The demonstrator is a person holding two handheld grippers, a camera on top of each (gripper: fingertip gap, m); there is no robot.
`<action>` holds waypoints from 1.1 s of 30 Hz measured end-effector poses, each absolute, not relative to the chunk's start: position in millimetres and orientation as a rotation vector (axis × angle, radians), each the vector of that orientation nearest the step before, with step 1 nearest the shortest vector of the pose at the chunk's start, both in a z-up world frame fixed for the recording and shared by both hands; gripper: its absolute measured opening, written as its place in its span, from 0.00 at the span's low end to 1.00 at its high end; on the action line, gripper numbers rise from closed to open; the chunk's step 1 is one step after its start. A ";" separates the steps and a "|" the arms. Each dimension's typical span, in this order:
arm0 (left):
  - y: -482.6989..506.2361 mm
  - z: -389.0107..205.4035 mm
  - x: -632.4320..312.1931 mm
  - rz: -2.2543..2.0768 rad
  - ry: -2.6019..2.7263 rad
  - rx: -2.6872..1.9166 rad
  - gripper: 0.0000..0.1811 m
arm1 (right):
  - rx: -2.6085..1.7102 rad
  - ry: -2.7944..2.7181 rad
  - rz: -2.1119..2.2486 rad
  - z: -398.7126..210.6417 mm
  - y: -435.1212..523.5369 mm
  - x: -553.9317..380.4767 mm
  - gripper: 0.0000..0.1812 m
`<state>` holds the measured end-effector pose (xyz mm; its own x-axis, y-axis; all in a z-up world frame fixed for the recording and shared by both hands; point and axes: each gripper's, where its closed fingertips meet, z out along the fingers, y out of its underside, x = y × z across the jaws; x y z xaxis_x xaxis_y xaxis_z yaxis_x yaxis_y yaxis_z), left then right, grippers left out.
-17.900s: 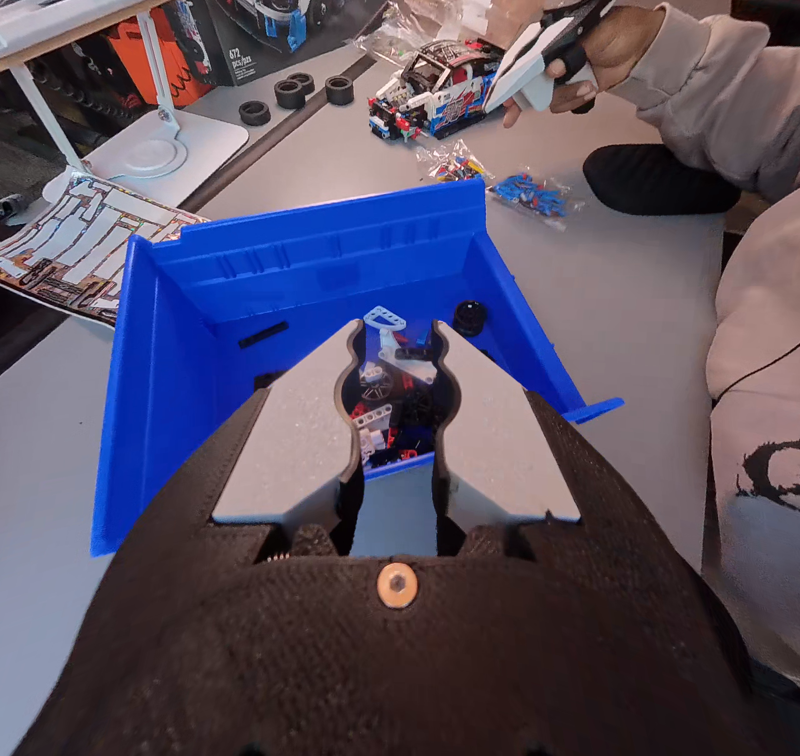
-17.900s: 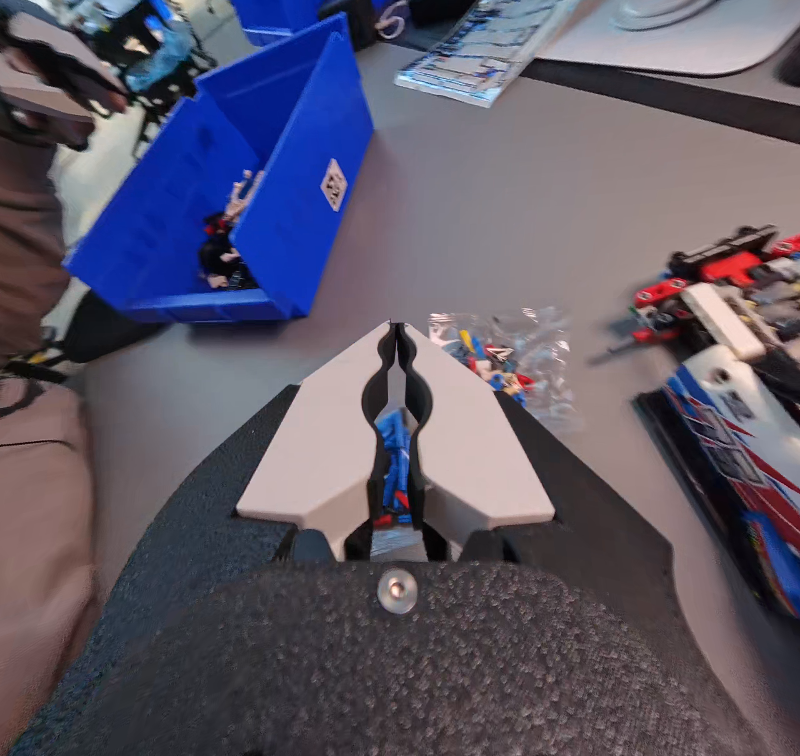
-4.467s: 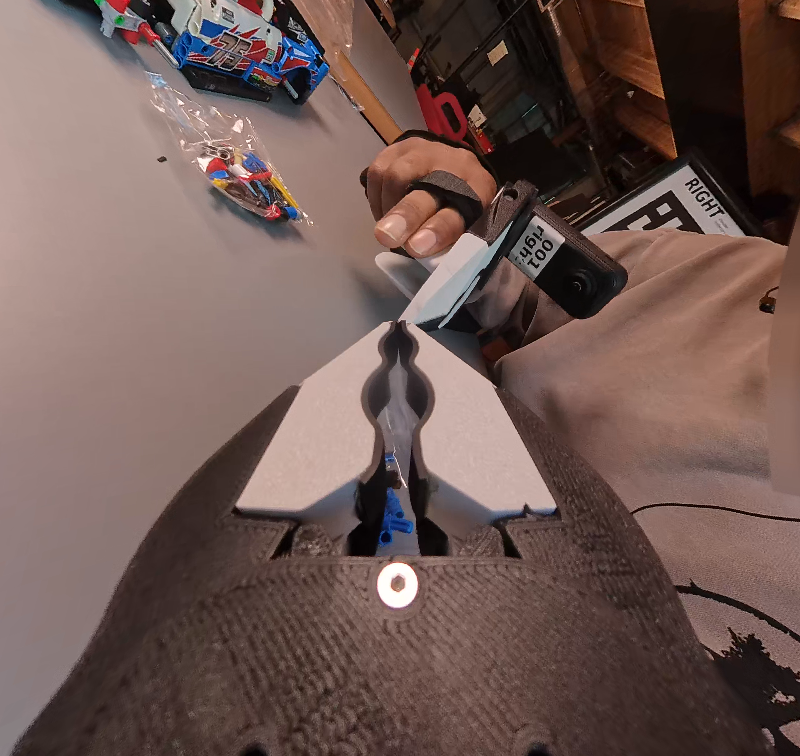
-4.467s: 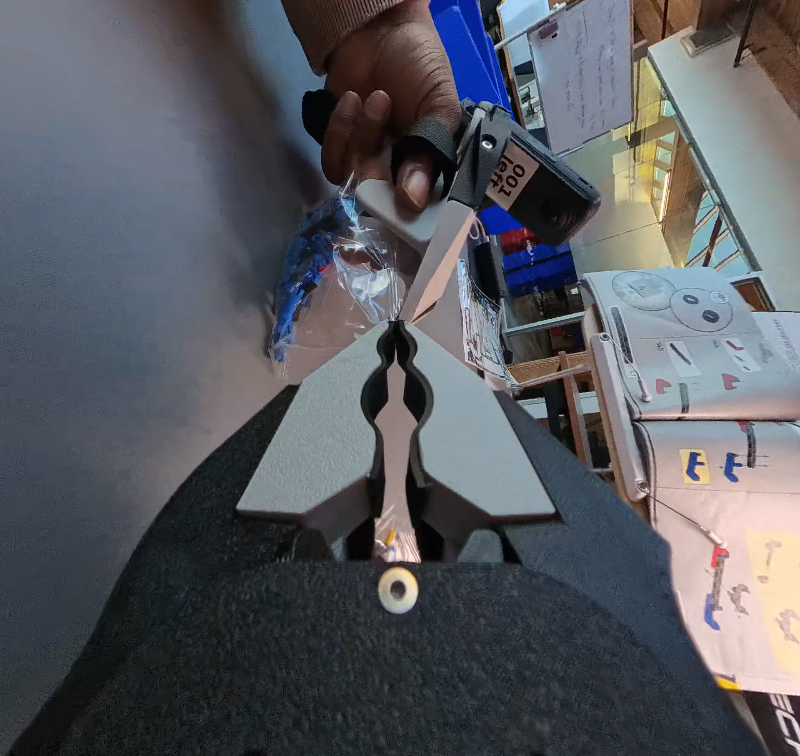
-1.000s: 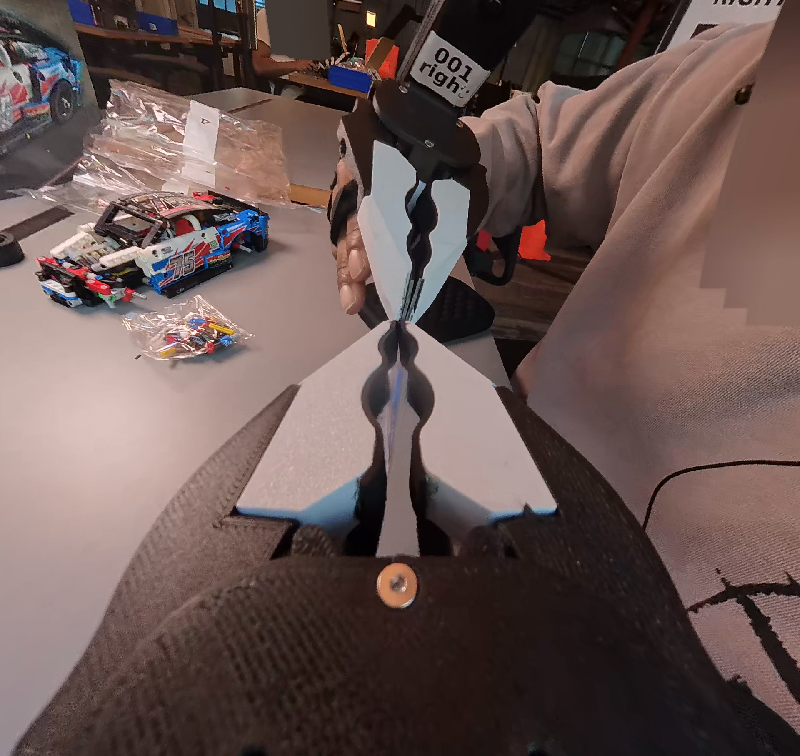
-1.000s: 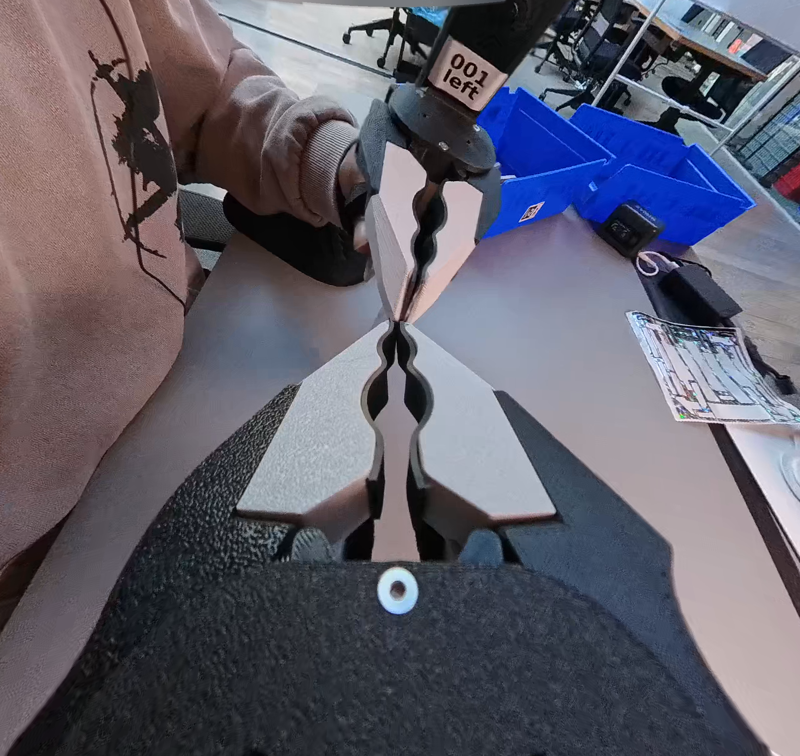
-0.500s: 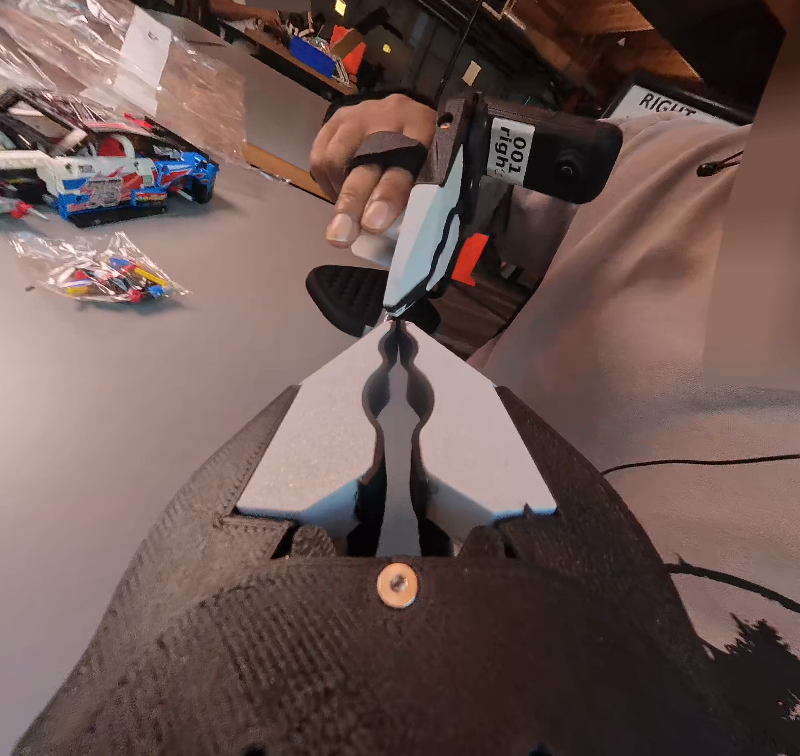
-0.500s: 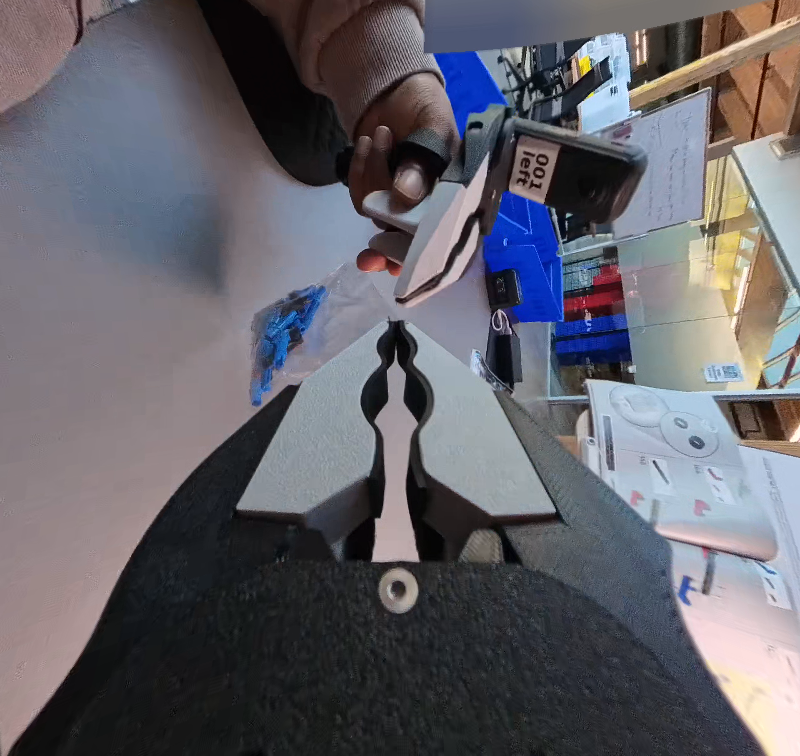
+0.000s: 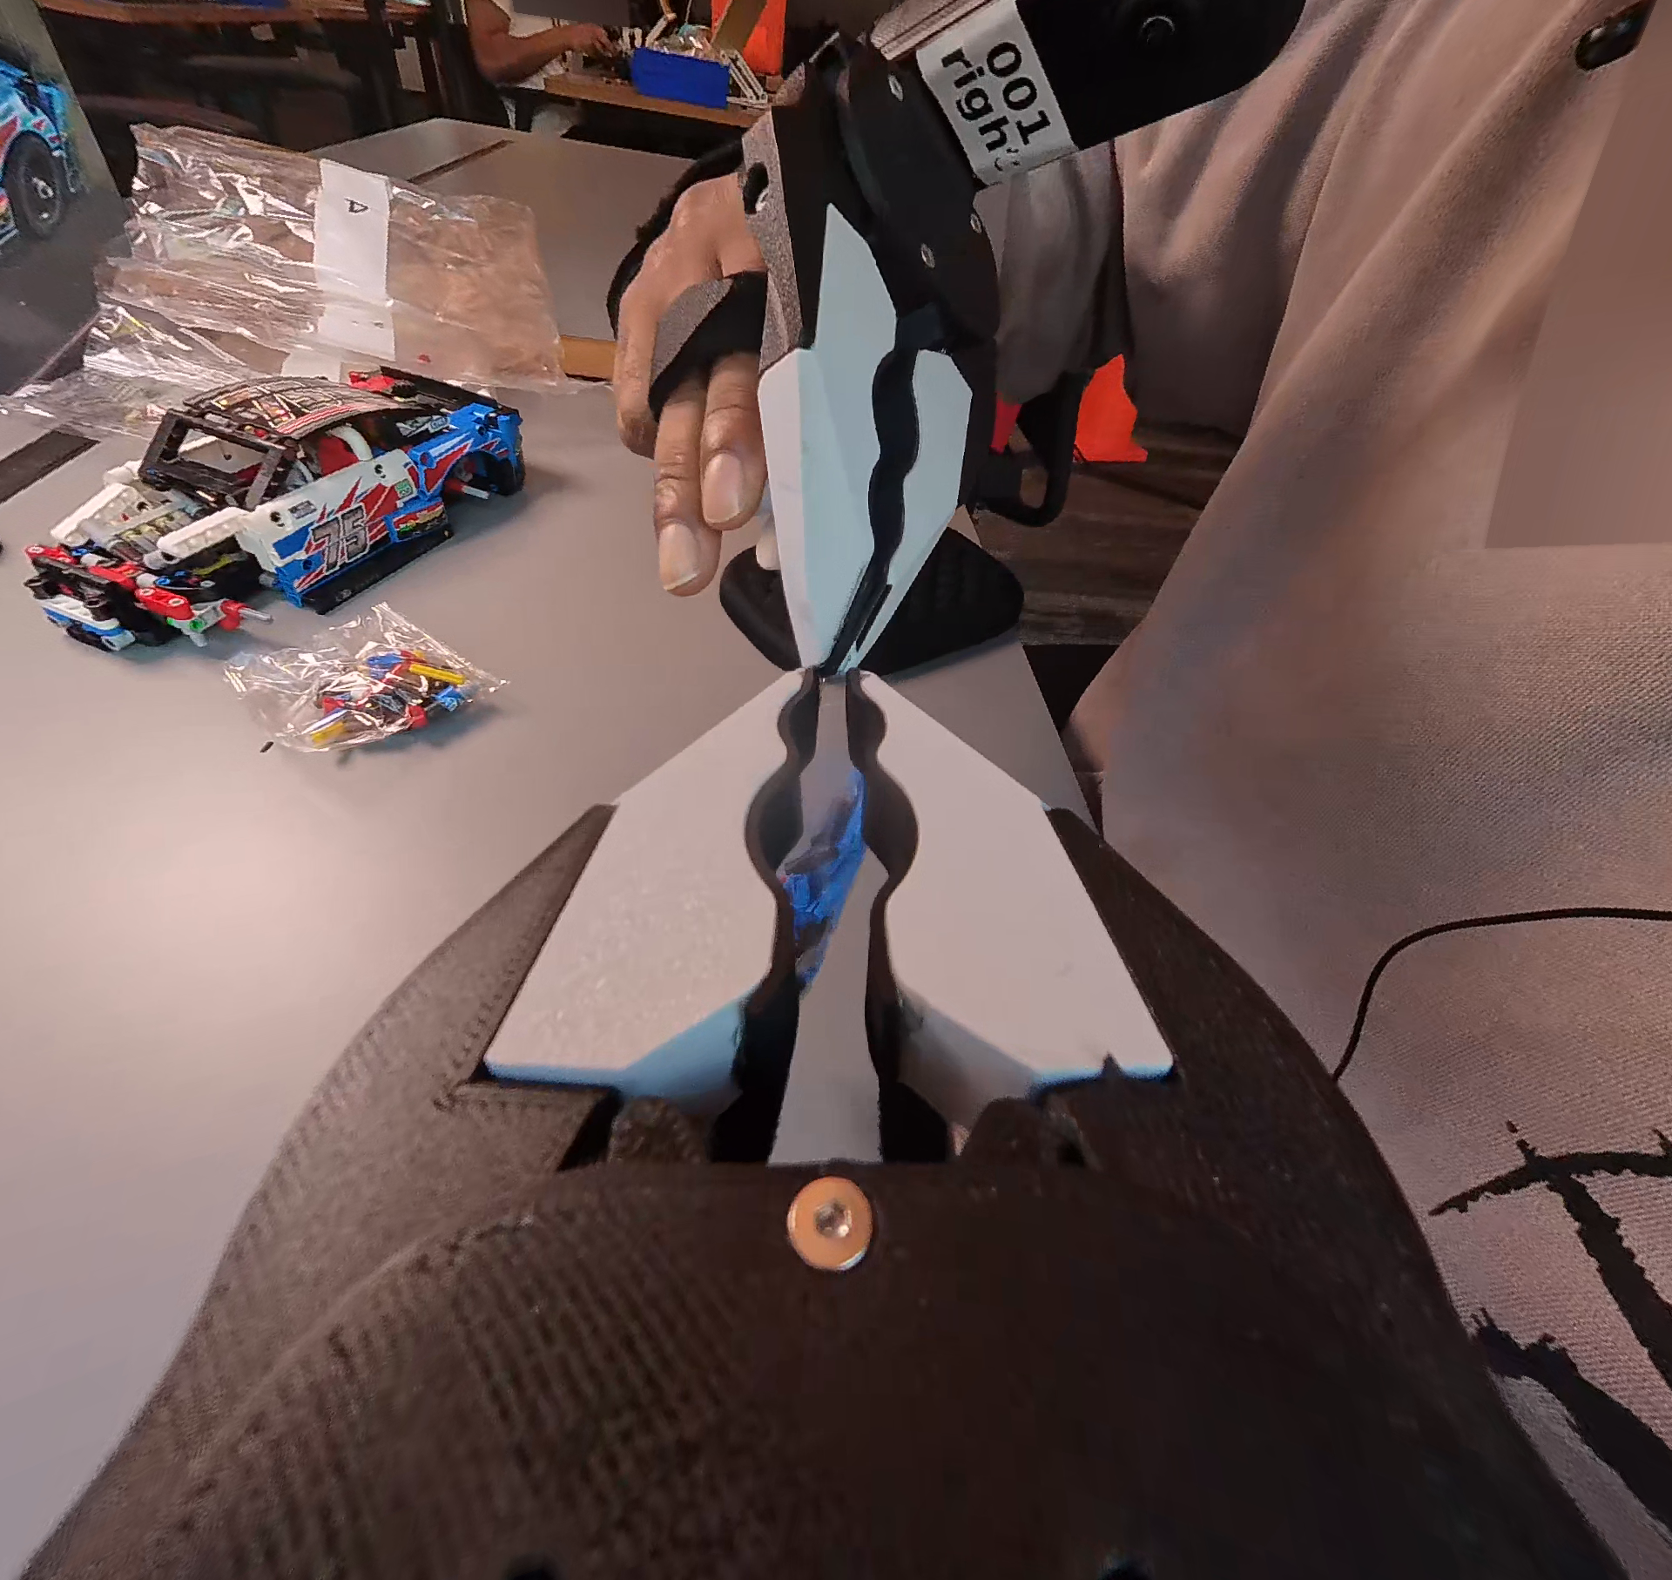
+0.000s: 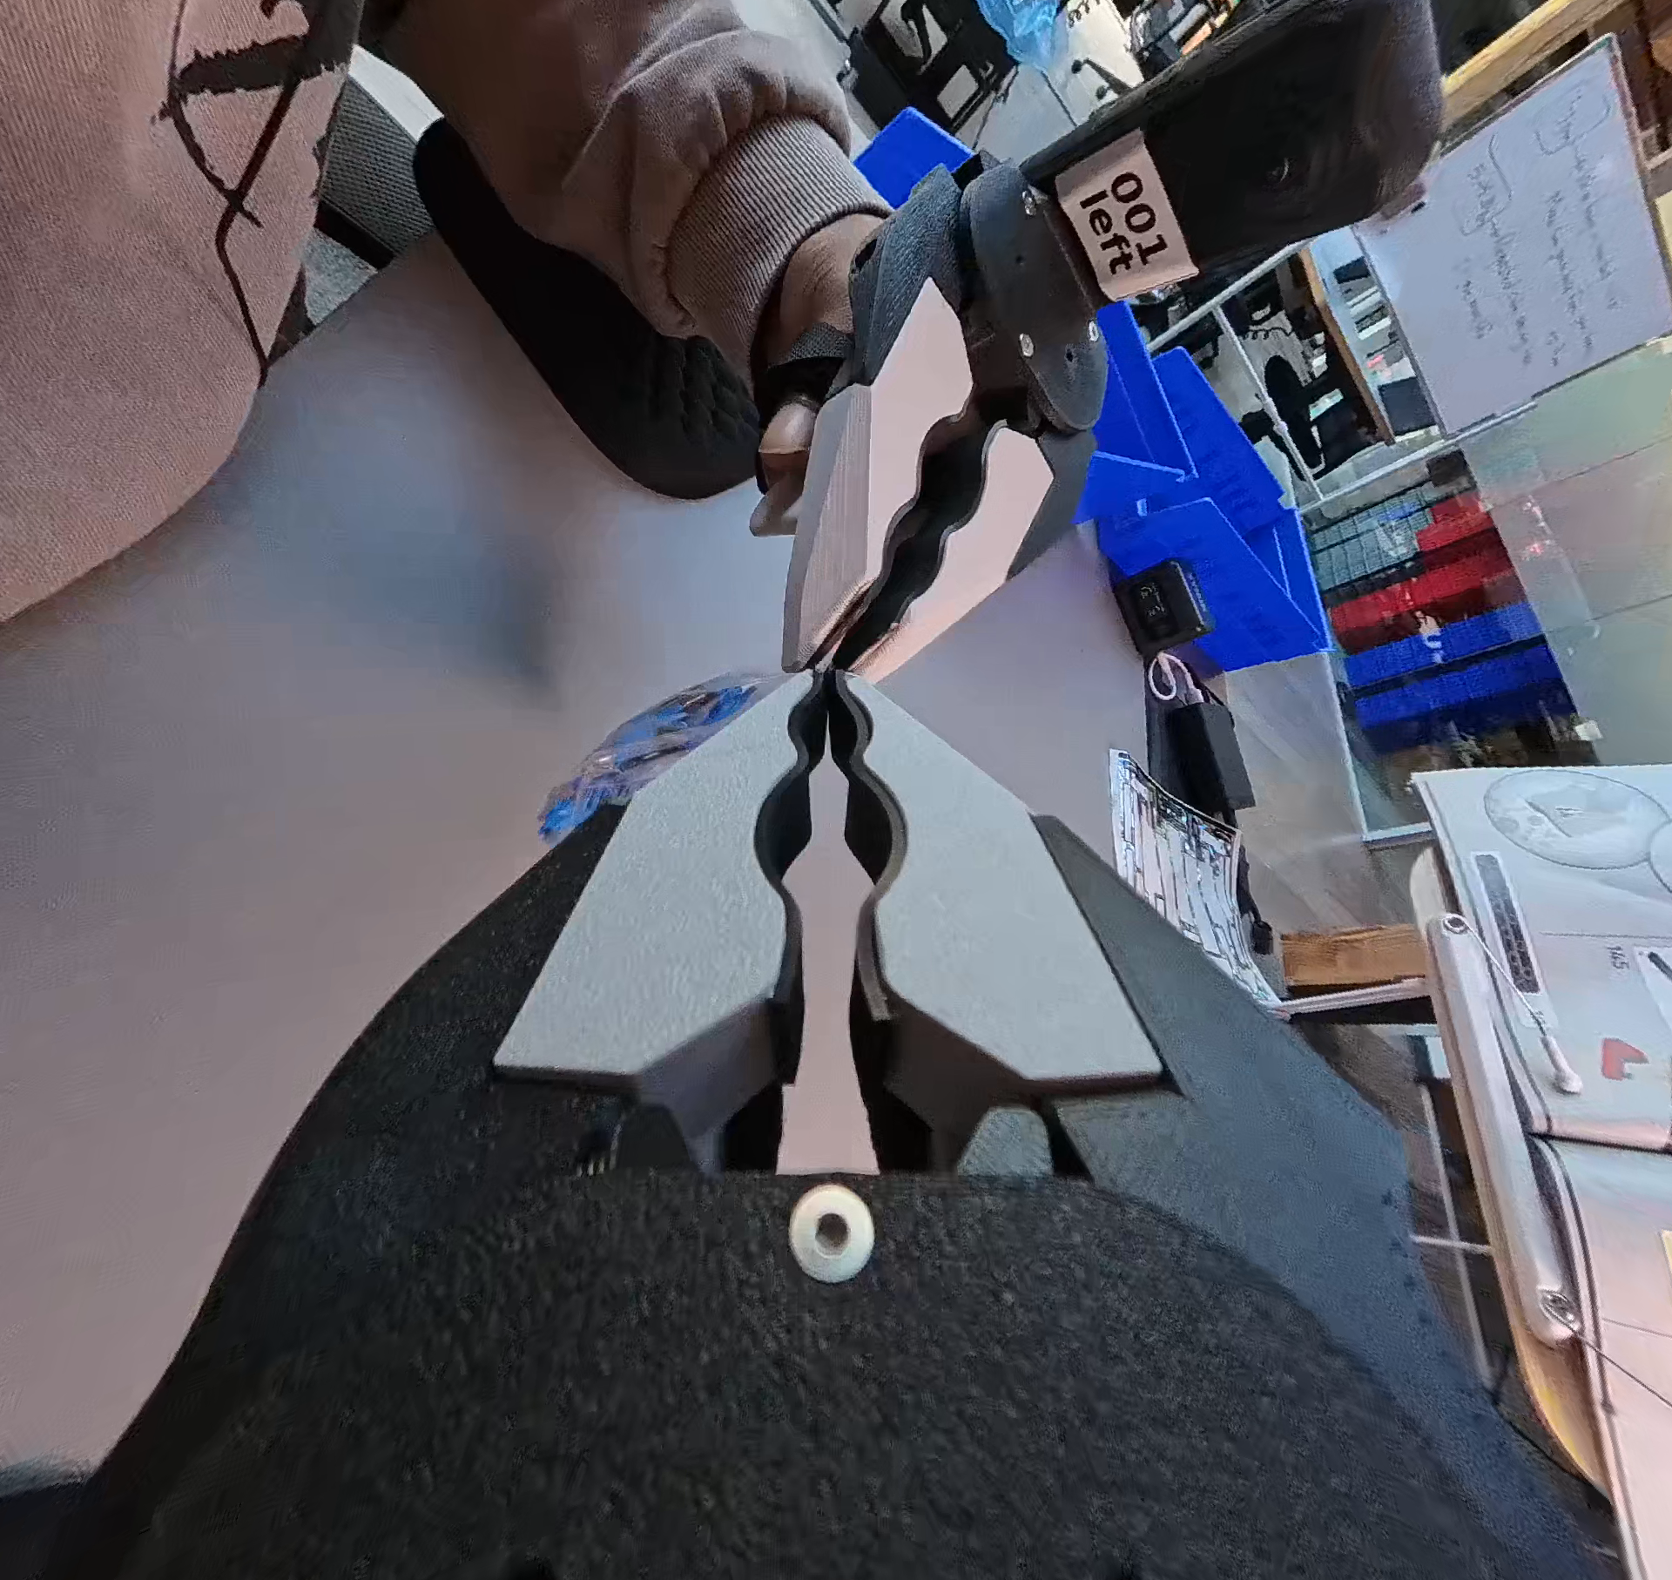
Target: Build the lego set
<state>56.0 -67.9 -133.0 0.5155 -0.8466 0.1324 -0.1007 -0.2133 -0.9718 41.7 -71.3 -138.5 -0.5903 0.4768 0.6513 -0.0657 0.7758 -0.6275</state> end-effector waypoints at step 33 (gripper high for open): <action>-68.2 -176.3 61.9 -1.808 0.372 -1.782 0.00 | 0.463 -2.153 0.142 -184.1 -74.2 52.8 0.00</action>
